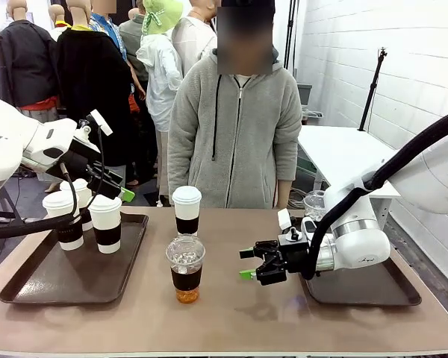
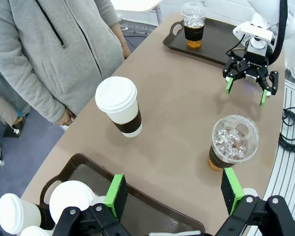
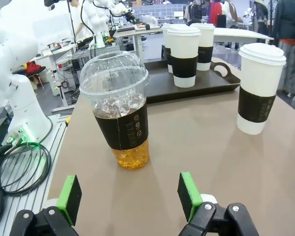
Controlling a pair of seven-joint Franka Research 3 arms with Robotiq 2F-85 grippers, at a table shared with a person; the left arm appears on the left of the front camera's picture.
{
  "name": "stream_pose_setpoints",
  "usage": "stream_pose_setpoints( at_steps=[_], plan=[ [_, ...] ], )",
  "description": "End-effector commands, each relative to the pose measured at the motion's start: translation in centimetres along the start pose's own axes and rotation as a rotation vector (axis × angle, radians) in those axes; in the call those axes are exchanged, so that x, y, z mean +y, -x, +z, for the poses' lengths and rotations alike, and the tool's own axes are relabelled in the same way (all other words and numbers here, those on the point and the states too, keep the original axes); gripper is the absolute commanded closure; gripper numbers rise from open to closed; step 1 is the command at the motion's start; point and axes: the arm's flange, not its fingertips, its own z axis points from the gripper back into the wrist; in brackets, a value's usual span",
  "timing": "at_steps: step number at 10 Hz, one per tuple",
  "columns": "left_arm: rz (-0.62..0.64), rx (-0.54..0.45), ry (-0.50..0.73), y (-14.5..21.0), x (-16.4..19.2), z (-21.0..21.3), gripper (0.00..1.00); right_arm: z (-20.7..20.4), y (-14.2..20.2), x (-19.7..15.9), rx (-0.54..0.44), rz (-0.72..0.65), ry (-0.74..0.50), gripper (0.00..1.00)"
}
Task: Distribute the coffee onto the tray.
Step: Pick up another iced Americano from the middle of the table and place it on the right Handle tray.
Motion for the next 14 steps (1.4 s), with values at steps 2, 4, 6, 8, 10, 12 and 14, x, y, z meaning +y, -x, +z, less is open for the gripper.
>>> stream_pose_setpoints(
  at_steps=[2, 4, 6, 8, 10, 12, 14],
  plan=[
    [-0.019, -0.015, 0.010, 0.2, 0.4, -0.2, 0.00, -0.1, -0.1, 0.1, 0.000, -0.007, -0.003, 0.00],
    [-0.019, -0.015, 0.010, 0.2, 0.4, -0.2, 0.00, -0.1, -0.1, 0.1, 0.000, -0.007, -0.003, 0.00],
    [-0.019, -0.015, 0.010, 0.2, 0.4, -0.2, 0.00, -0.7, 0.1, 0.0, -0.016, 0.003, 0.001, 0.00],
    [-0.019, -0.015, 0.010, 0.2, 0.4, -0.2, 0.00, -2.0, 0.2, 0.4, -0.033, 0.026, -0.008, 0.00],
    [-0.019, -0.015, 0.010, 0.2, 0.4, -0.2, 0.00, -3.5, 0.4, 0.3, -0.033, 0.034, -0.025, 0.00],
    [-0.019, -0.015, 0.010, 0.2, 0.4, -0.2, 0.00, -5.0, 0.4, 0.4, -0.042, 0.050, -0.041, 0.00],
    [-0.019, -0.015, 0.010, 0.2, 0.4, -0.2, 0.00, -6.2, 0.4, 0.3, -0.048, 0.075, -0.026, 0.00]
  ],
)
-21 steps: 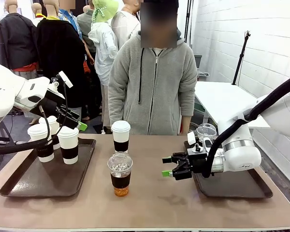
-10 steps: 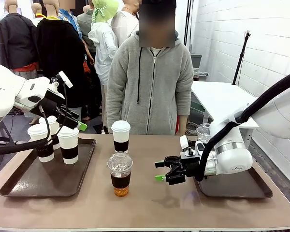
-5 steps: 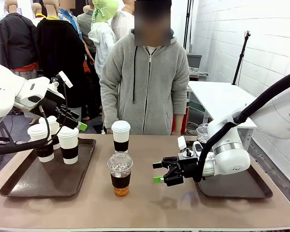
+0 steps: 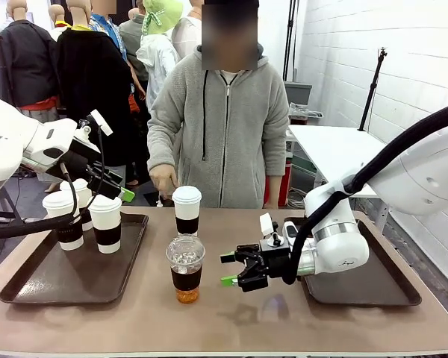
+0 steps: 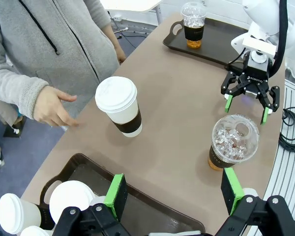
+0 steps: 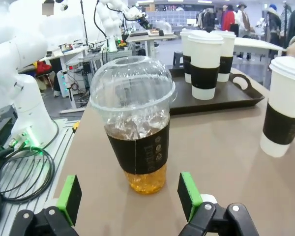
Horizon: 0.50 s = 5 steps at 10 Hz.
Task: Distribute the coffee onto the tray.
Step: Pick up another iced Americano from the middle of the table and place it on the right Handle tray.
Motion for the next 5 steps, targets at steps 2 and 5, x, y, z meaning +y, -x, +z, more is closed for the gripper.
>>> stream_pose_setpoints(
  at_steps=[2, 5],
  plan=[
    [-0.019, -0.016, 0.011, 0.2, 0.4, -0.2, 0.00, -2.2, 0.2, -0.8, -0.027, 0.043, 0.062, 0.00],
    [-0.019, -0.016, 0.011, 0.2, 0.4, -0.2, 0.00, -4.0, 0.3, -1.7, -0.001, 0.043, 0.046, 0.00]
  ],
)
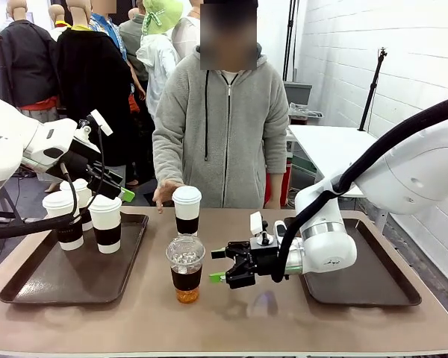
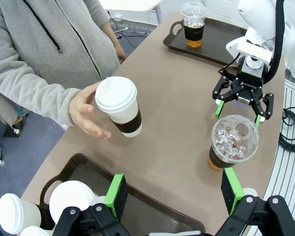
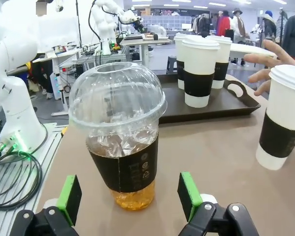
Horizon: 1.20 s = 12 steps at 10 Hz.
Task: Distribute the coffee onto the tray.
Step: Pick up another iced Americano from the middle of the table and place it on the right Handle tray.
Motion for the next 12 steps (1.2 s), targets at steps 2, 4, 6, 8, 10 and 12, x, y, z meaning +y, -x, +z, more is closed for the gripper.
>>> stream_pose_setpoints(
  at_steps=[2, 4, 6, 8, 10, 12],
  plan=[
    [-0.018, -0.016, 0.011, 0.2, 0.4, -0.2, 0.00, -2.5, 0.7, -0.9, 0.026, 0.005, -0.011, 0.00],
    [-0.018, -0.016, 0.011, 0.2, 0.4, -0.2, 0.00, -3.3, 0.7, -1.0, 0.030, 0.010, -0.018, 0.00],
    [-0.018, -0.016, 0.011, 0.2, 0.4, -0.2, 0.00, -4.0, 0.7, -1.3, 0.028, 0.017, -0.017, 0.00],
    [-0.018, -0.016, 0.011, 0.2, 0.4, -0.2, 0.00, -4.8, 0.7, -1.4, 0.029, 0.019, -0.032, 0.00],
    [-0.018, -0.016, 0.011, 0.2, 0.4, -0.2, 0.00, -5.7, 0.5, -1.6, 0.035, 0.012, -0.060, 0.00],
    [-0.018, -0.016, 0.011, 0.2, 0.4, -0.2, 0.00, -6.3, 0.3, -1.8, 0.034, 0.009, -0.073, 0.00]
  ],
)
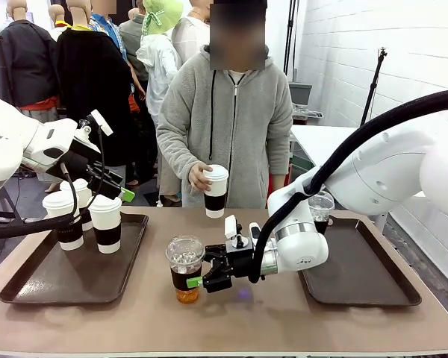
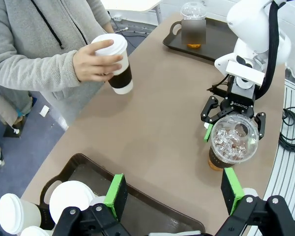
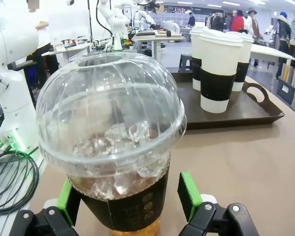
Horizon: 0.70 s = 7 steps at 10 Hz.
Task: Distribute the coffee onto the tray.
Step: Pick up another iced Americano from the middle of the table and place it on the right Handle tray.
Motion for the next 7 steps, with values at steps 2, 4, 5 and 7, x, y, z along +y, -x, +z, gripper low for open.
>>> stream_pose_setpoints(
  at_steps=[2, 4, 5, 7],
  plan=[
    [-0.018, -0.017, 0.011, 0.2, 0.4, -0.2, 0.00, -1.5, 0.0, -1.1, 0.013, -0.018, -0.001, 0.00],
    [-0.018, -0.017, 0.011, 0.2, 0.4, -0.2, 0.00, -2.1, -0.1, -1.4, 0.013, -0.033, 0.005, 0.00],
    [-0.018, -0.017, 0.011, 0.2, 0.4, -0.2, 0.00, -2.5, -0.2, -1.6, 0.017, -0.035, -0.004, 0.00],
    [-0.018, -0.017, 0.011, 0.2, 0.4, -0.2, 0.00, -3.0, 0.0, -1.7, 0.026, -0.044, -0.012, 0.00]
  ],
)
